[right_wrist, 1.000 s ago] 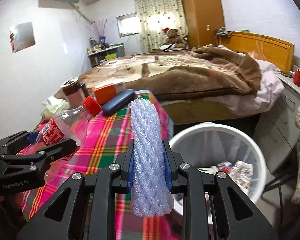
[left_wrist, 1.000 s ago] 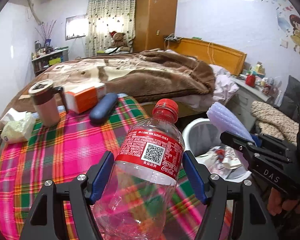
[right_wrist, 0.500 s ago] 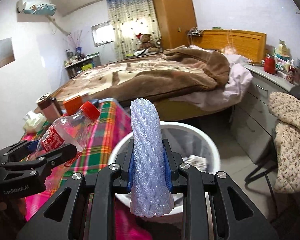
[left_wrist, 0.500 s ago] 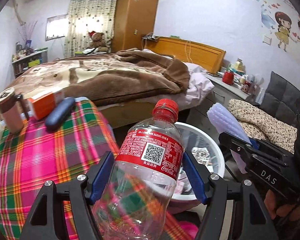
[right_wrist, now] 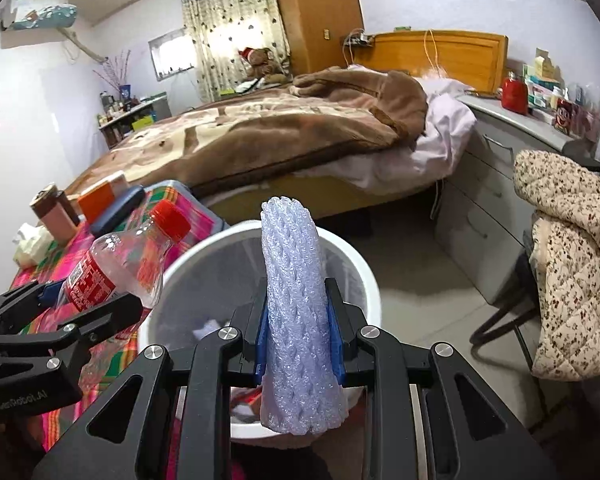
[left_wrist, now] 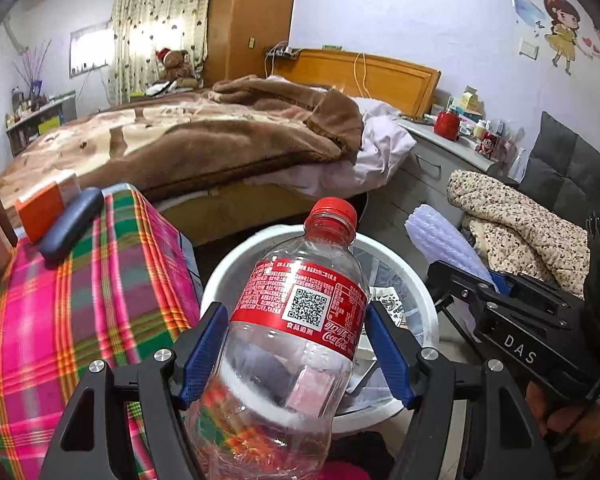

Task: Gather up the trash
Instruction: 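Carry the bottle and foam sleeve over the bin with both tools, then open the left tool to drop the bottle while the right tool releases the sleeve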

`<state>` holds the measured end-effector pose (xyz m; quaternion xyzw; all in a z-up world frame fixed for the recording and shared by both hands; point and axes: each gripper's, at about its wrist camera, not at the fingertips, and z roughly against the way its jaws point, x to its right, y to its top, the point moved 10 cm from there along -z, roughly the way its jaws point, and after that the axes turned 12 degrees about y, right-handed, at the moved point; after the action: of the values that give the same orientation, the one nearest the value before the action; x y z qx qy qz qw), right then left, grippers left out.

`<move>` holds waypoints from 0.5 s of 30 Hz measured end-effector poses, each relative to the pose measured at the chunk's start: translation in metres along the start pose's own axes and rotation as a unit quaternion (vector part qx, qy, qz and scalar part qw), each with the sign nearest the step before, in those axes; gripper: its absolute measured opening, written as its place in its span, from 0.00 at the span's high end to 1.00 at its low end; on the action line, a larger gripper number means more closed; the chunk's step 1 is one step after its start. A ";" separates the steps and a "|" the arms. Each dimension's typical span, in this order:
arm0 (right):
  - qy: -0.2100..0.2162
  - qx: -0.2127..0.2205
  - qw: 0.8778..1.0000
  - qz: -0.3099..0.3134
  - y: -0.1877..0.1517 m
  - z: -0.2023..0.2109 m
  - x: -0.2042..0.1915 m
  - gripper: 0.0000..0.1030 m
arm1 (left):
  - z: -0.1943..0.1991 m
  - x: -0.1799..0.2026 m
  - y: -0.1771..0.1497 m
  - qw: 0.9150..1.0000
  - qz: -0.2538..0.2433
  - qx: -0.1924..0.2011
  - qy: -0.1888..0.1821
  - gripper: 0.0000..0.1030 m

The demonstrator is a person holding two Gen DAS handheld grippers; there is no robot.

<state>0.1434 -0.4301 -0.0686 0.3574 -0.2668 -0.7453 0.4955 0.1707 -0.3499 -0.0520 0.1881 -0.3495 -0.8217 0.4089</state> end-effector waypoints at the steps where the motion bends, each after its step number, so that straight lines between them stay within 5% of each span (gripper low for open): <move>1: 0.000 -0.003 1.000 -0.001 0.000 -0.002 0.002 0.75 | -0.004 0.002 -0.001 1.000 -0.002 -0.003 0.003 0.31; 15: -0.008 -0.072 0.997 0.000 -0.016 -0.034 0.023 0.72 | -0.050 0.006 -0.018 0.999 -0.001 -0.051 0.016 0.31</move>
<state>0.1557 -0.4474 -0.1076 0.3149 -0.2160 -0.7656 0.5178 0.1873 -0.3682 -0.0991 0.1804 -0.3009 -0.8357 0.4225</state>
